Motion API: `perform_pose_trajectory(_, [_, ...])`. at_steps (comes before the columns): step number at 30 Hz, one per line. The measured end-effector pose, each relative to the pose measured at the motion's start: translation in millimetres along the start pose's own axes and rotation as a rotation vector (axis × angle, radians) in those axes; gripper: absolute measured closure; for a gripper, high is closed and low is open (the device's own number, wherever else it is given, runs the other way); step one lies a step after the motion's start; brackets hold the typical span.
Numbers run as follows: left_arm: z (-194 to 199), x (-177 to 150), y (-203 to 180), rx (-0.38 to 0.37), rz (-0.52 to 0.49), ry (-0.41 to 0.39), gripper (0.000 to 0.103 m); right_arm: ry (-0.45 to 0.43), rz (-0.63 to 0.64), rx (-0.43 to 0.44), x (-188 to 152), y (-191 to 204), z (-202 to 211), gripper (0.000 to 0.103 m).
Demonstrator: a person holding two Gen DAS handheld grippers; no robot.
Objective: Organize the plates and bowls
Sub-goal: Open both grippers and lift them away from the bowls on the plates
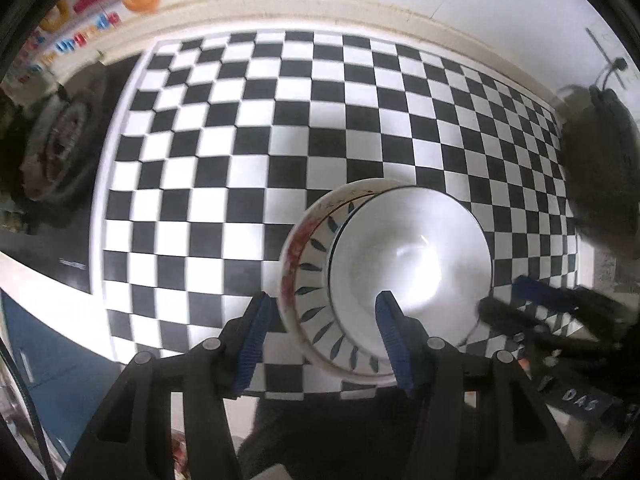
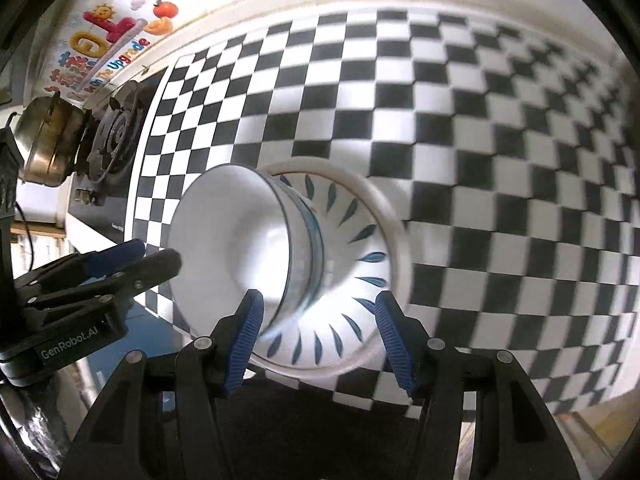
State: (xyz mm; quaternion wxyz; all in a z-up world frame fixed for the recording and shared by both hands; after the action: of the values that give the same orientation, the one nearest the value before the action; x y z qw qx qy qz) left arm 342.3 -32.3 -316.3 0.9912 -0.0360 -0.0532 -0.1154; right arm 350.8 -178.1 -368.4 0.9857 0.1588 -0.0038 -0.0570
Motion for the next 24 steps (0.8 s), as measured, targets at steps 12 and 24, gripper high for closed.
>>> perform_pose_trajectory(12, [72,-35,-1,0.110,-0.004,-0.214,0.014,-0.260,0.012,-0.131,-52,16,90,0.021])
perform_pose_trajectory(24, [132,-72,-28,0.169,-0.018,-0.368,0.014,-0.458,0.040,-0.149,-108,20,168,0.017])
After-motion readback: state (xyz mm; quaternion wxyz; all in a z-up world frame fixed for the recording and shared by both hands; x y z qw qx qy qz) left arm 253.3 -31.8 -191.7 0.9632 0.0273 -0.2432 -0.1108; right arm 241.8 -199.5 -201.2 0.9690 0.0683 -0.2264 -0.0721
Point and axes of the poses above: each gripper's, at about its wrist camera, not at the fingertips, and z roughly against the way its jaws point, y to its left, x to its top, the point moved 5 cm from there along -z, roughly the way its jaws point, and after that the axes turned 12 degrees about -z, right-handed, at the moved point
